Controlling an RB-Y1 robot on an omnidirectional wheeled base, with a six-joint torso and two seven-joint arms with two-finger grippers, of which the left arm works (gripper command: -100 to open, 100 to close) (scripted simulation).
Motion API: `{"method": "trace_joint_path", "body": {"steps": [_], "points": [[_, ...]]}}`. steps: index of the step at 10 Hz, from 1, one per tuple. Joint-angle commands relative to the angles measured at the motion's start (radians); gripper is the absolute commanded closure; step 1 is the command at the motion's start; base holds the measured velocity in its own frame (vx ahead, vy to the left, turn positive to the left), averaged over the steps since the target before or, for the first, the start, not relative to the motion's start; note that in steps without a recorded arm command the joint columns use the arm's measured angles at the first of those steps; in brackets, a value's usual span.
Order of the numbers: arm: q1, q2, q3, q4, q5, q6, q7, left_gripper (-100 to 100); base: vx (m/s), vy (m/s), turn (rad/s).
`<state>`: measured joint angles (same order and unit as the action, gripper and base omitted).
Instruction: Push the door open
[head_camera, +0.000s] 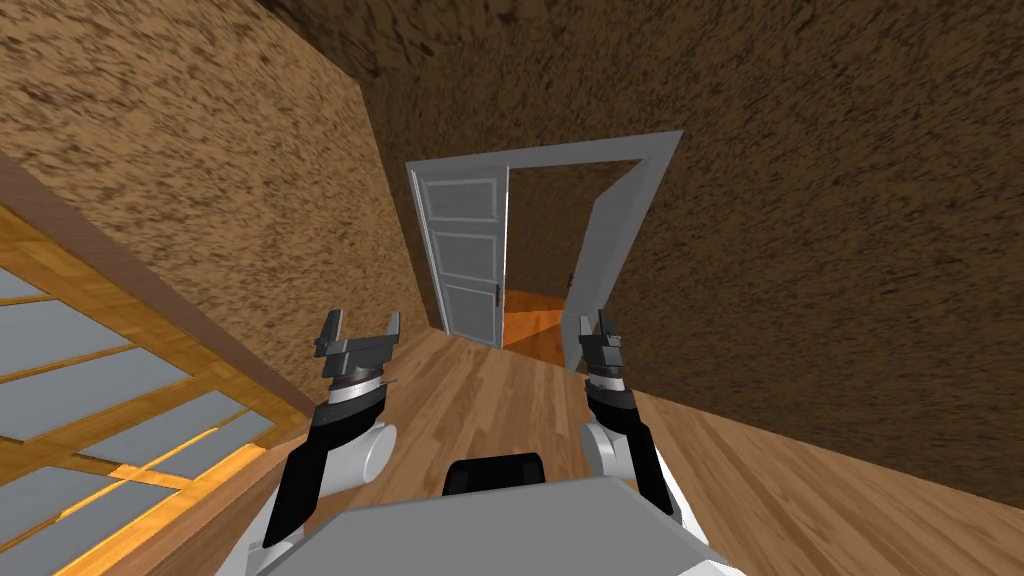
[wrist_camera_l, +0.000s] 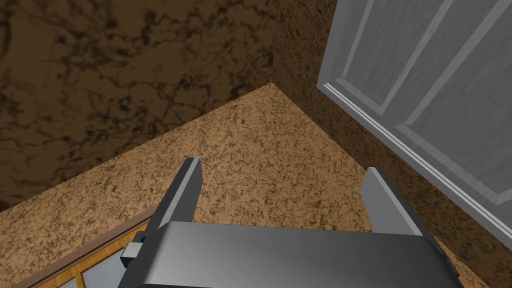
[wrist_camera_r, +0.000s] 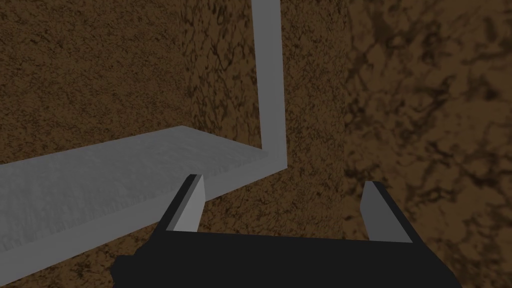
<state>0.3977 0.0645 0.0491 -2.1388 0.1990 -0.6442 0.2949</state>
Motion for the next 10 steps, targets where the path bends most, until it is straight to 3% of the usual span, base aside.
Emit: {"method": "trace_joint_path", "body": {"steps": [1,10], "points": [[-0.01,0.004,-0.004,0.032,0.01,-0.007,0.017,-100,0.089,0.026,-0.115],[-0.074,0.025,-0.03,0.254,0.098,-0.052,0.144,-100,0.113,0.045,-0.155]]}}
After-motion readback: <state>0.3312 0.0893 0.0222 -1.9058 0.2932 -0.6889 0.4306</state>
